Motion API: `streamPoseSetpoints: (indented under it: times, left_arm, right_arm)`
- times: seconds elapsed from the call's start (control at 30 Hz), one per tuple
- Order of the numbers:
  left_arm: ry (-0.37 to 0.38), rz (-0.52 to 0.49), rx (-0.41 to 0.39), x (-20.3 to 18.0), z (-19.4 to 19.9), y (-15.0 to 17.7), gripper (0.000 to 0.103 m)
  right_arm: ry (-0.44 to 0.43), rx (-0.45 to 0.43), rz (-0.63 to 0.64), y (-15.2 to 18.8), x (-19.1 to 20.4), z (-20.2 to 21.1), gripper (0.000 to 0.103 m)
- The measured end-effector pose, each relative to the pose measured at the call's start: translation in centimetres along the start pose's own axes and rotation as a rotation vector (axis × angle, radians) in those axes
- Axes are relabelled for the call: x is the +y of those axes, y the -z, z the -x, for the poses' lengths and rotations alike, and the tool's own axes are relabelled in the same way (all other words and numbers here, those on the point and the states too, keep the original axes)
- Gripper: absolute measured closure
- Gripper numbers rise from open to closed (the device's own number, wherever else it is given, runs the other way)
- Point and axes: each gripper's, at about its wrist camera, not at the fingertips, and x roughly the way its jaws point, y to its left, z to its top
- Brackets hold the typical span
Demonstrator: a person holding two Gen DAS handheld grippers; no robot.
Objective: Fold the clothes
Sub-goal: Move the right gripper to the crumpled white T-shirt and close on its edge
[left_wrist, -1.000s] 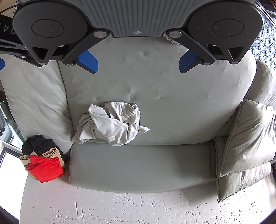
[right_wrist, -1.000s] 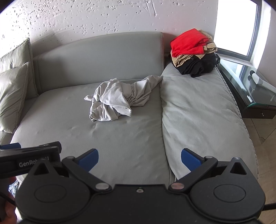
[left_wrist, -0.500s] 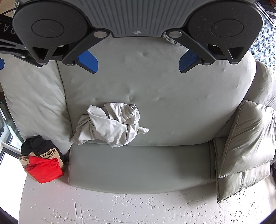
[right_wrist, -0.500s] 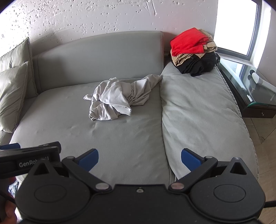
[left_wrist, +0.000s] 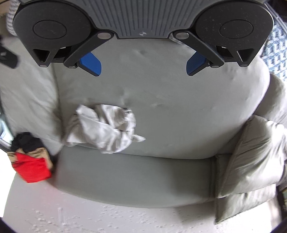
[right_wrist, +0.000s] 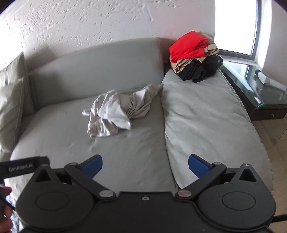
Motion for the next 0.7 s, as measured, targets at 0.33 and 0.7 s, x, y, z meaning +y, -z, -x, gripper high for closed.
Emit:
streamPoseSetpoints:
  times: [0.33, 0.7]
  left_arm:
    - [0.105, -0.013, -0.022, -0.2, -2.9, -1.3, 0.001]
    - [0.159, -0.111, 0.012, -2.6, -7.8, -1.8, 0.001]
  right_arm:
    - [-0.108, -0.072, -0.064, -1.2, -0.7, -3.2, 0.0]
    - [-0.113, -0.103, -0.023, -2.6, -0.4, -8.2, 0.0]
